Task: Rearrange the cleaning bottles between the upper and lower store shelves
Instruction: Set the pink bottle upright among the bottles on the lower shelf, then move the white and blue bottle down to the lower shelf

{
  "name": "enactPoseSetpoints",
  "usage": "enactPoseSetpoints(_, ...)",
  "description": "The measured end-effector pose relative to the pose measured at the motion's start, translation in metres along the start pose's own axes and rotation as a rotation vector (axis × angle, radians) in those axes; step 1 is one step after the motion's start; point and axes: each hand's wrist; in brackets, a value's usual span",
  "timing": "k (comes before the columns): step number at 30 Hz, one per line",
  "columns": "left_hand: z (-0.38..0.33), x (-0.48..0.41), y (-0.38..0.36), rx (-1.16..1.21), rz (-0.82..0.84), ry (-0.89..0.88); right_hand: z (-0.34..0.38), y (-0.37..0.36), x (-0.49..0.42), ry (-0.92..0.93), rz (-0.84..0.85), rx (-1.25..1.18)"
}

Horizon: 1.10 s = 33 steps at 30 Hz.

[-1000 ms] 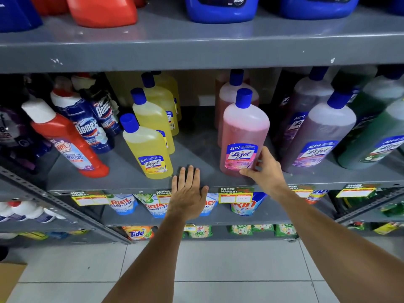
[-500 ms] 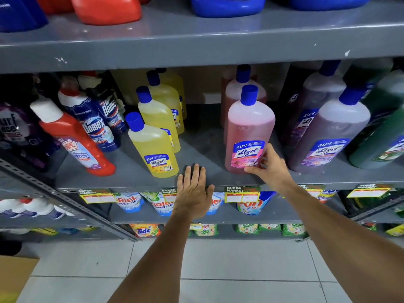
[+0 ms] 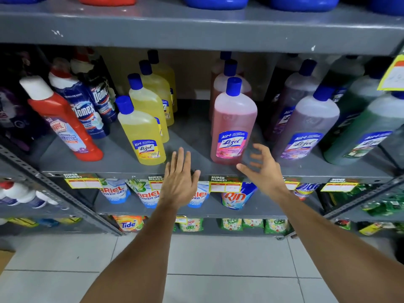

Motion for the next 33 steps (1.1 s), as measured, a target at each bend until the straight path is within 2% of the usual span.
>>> enactPoseSetpoints(3, -0.024, 0.013, 0.026, -0.012, -0.214, -0.082, 0.014, 0.005, 0.022, 0.087, -0.025, -0.037)
enactPoseSetpoints(8, -0.059, 0.038, 0.108, -0.076, -0.429, -0.097, 0.073, 0.010, 0.046, 0.187, 0.060, -0.070)
enactPoseSetpoints(12, -0.062, 0.051, 0.199, -0.134, -0.572, -0.047, 0.165, 0.025, 0.058, 0.349, 0.117, -0.128)
enactPoseSetpoints(18, -0.020, 0.061, 0.327, -0.217, -0.716, 0.007, 0.305, 0.033, 0.071, 0.600, 0.128, -0.154)
enactPoseSetpoints(22, 0.027, 0.055, 0.374, -0.232, -0.690, 0.058, 0.369, 0.002, 0.072, 0.688, 0.124, -0.156)
enactPoseSetpoints(30, 0.126, 0.018, 0.415, -0.233, -0.374, 0.061, 0.436, -0.100, 0.058, 0.682, 0.155, -0.207)
enactPoseSetpoints(33, 0.149, 0.010, 0.415, -0.289, -0.327, 0.043, 0.453, -0.125, 0.052, 0.737, 0.107, -0.168)
Point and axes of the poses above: each hand's wrist, its own x-axis away from the middle knuckle, its own y-axis out of the back of the hand, z = x × y
